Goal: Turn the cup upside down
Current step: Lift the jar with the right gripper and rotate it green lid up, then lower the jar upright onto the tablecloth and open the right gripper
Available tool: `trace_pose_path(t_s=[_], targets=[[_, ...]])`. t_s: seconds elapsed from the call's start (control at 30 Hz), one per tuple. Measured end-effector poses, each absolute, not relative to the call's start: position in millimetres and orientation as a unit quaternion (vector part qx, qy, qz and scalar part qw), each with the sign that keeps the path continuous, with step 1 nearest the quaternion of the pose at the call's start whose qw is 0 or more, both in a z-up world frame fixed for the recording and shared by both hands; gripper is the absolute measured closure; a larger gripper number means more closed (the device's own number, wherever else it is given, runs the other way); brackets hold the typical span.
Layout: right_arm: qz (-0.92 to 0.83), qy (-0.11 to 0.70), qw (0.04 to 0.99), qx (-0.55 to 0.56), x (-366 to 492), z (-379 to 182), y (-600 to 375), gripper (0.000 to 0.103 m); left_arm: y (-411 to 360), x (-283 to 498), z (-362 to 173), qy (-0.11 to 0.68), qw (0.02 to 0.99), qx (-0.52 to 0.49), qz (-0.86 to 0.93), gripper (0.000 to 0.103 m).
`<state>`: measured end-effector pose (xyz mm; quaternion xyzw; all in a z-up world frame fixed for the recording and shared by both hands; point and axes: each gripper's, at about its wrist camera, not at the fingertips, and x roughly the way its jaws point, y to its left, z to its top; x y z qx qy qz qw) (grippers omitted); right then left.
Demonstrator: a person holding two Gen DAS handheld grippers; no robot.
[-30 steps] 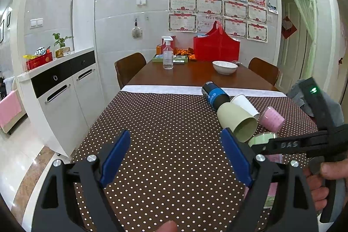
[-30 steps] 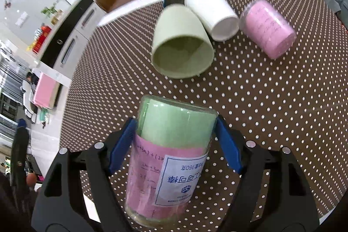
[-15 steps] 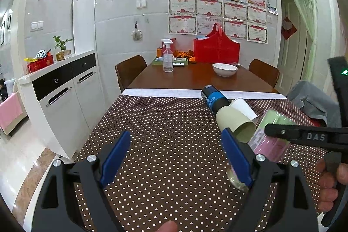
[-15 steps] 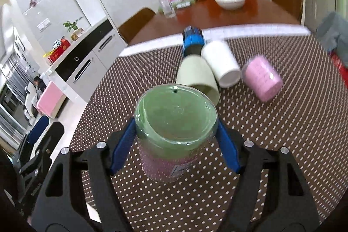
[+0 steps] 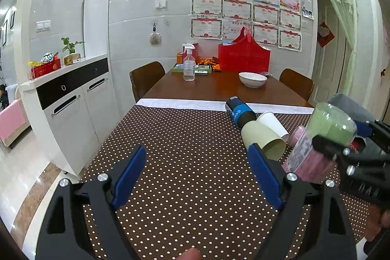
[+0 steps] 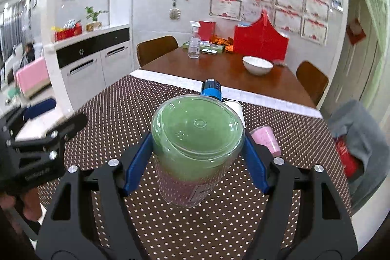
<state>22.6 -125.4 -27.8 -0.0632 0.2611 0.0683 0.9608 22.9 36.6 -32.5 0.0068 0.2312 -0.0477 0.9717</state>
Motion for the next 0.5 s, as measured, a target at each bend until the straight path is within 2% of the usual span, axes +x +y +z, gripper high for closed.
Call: trace_pose_path(t_s=[0.5], targets=[[0.079, 0.313, 0.944, -0.072, 36.1, -59.1, -118.5, 0.032, 37.9, 23.9, -44.7, 0.245, 0.968, 0.0, -0.048, 0.019]])
